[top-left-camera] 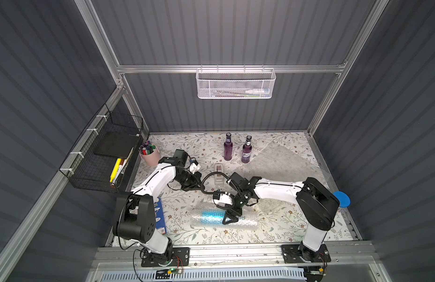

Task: Wrap wine bottles in bubble wrap
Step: Stick the tape on the bubble wrap.

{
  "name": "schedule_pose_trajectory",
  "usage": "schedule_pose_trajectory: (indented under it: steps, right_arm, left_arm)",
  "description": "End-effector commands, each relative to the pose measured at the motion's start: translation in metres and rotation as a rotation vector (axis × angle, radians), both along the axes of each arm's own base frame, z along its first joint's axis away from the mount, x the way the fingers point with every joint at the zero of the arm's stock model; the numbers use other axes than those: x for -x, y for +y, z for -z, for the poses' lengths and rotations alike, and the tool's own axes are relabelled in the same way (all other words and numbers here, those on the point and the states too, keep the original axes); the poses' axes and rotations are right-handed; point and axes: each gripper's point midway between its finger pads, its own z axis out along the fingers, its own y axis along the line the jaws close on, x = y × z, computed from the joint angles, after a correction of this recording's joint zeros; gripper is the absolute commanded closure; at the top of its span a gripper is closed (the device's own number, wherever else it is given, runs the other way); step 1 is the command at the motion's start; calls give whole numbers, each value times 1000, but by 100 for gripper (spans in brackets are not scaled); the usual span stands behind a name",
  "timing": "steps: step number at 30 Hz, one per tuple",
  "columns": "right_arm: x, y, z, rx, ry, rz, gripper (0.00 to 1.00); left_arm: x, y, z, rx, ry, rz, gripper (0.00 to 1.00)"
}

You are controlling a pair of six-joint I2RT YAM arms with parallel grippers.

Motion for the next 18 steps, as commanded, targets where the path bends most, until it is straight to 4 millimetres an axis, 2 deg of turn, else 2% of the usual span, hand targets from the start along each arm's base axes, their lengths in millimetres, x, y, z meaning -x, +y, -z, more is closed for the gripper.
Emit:
schedule_pose_trajectory:
  steps: [1,7,18]
  right_arm:
    - [-6,-3,5,31,-139,-8,22]
    - [-6,-5,9,66,-279,-34,32]
    - [-13,-7,6,118,-506,-57,37]
  left_arm:
    - [0,1,-4,9,6,15,100]
    - [2,-3,-2,35,35,19,100]
    - [0,-10,5,68,70,3,100]
